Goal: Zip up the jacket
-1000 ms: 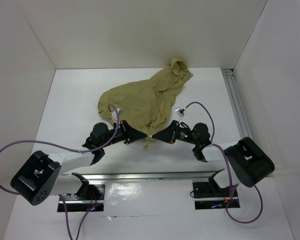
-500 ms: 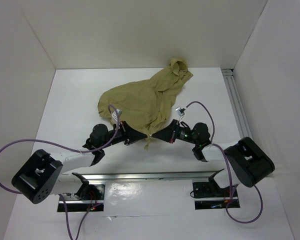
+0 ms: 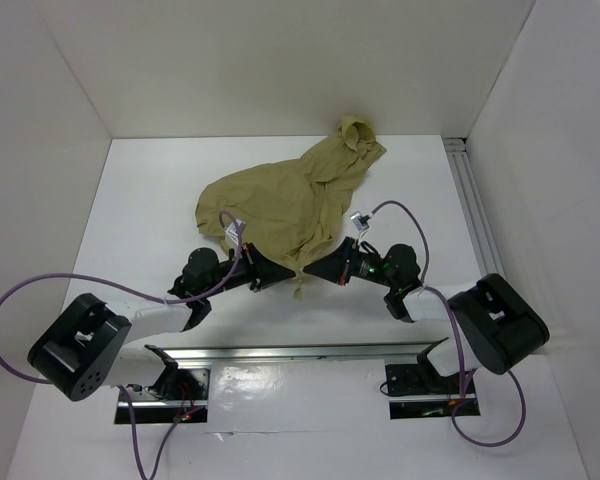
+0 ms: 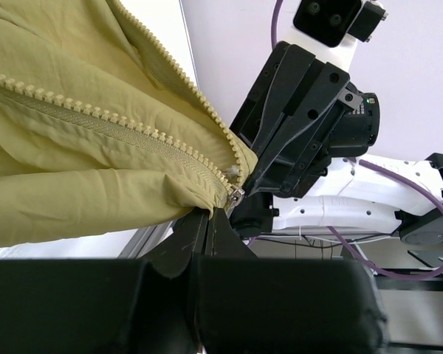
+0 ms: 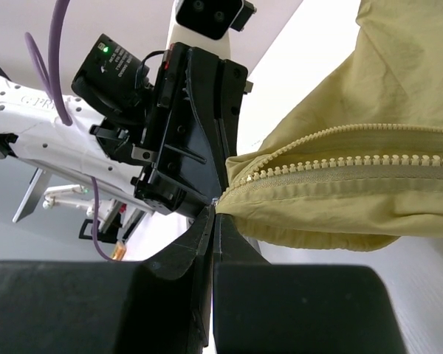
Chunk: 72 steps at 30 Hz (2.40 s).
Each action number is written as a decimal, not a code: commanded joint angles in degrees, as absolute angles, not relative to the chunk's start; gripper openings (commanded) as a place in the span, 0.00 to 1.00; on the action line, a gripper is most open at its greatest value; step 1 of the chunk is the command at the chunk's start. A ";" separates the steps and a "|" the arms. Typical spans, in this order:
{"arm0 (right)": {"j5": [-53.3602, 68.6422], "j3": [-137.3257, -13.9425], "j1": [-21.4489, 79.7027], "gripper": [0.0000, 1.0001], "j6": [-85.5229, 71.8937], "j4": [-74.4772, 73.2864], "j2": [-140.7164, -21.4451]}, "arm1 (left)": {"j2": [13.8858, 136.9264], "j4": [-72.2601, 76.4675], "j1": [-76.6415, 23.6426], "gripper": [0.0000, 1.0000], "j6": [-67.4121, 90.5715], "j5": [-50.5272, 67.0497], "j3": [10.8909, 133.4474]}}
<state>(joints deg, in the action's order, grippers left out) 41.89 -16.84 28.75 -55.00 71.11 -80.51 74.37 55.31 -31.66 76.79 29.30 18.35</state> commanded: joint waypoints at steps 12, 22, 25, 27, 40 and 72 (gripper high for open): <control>37.27 -20.47 29.27 0.00 -48.70 64.60 -77.53 | 77.78 59.85 -32.78 0.00 76.38 35.59 19.69; 35.68 -21.01 29.27 0.00 -48.16 63.46 -77.52 | 81.91 63.37 -33.31 0.00 76.90 38.58 21.45; 35.07 -21.01 29.27 0.00 -47.46 61.88 -77.00 | 81.91 63.37 -33.84 0.00 76.90 38.58 21.45; 34.45 -21.01 29.27 0.00 -47.46 60.30 -76.99 | 81.91 62.67 -33.84 0.00 76.30 37.97 21.45; 25.94 -19.95 29.79 0.00 -43.25 42.29 -71.20 | 81.21 58.38 -33.84 0.00 74.71 36.83 20.92; 21.27 -21.61 30.85 0.22 -46.15 26.73 -67.41 | 86.13 43.07 -35.95 0.00 66.18 37.61 26.19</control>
